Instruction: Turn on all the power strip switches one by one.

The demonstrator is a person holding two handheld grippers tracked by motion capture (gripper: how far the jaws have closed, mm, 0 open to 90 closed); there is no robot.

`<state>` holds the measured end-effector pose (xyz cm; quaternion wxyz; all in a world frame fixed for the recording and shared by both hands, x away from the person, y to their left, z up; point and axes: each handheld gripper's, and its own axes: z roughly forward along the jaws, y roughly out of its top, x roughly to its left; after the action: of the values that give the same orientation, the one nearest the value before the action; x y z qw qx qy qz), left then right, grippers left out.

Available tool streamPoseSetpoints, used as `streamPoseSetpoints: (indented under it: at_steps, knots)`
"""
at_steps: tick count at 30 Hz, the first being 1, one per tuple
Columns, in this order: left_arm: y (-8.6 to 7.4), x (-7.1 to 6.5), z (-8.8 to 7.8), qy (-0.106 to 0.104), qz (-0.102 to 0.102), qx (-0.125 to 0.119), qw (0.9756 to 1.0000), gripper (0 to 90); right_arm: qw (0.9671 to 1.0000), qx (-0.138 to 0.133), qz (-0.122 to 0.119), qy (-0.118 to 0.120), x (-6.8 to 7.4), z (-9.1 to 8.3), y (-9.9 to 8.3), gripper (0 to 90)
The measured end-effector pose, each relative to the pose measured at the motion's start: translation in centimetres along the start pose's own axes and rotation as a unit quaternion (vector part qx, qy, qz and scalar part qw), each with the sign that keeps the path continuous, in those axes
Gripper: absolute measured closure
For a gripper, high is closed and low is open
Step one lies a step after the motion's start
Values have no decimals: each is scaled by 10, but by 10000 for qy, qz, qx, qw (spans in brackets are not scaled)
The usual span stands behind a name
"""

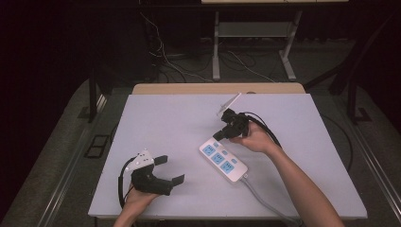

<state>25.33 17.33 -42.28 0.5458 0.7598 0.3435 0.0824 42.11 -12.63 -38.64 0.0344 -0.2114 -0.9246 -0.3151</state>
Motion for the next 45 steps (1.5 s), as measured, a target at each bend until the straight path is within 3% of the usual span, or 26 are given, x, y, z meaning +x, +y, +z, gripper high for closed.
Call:
streamPoseSetpoints:
  at_steps: [16,26,37,41,45]
  knots:
    - [0,0,-1,2,-6,-18,10000,0,9996,272,52,35,-4,19,-2,900]
    - [0,0,0,-1,0,2,10000,0,9996,224,120,108,-5,21,-3,900]
    - [0,-2,1,-24,32,13,10000,0,9995,301,-15,-78,0,24,-3,900]
    - [0,-3,2,-20,34,30,10000,0,9991,265,-146,-292,7,25,-4,900]
    - [0,-3,3,-23,44,47,10000,0,9997,108,-74,-202,4,24,-9,900]
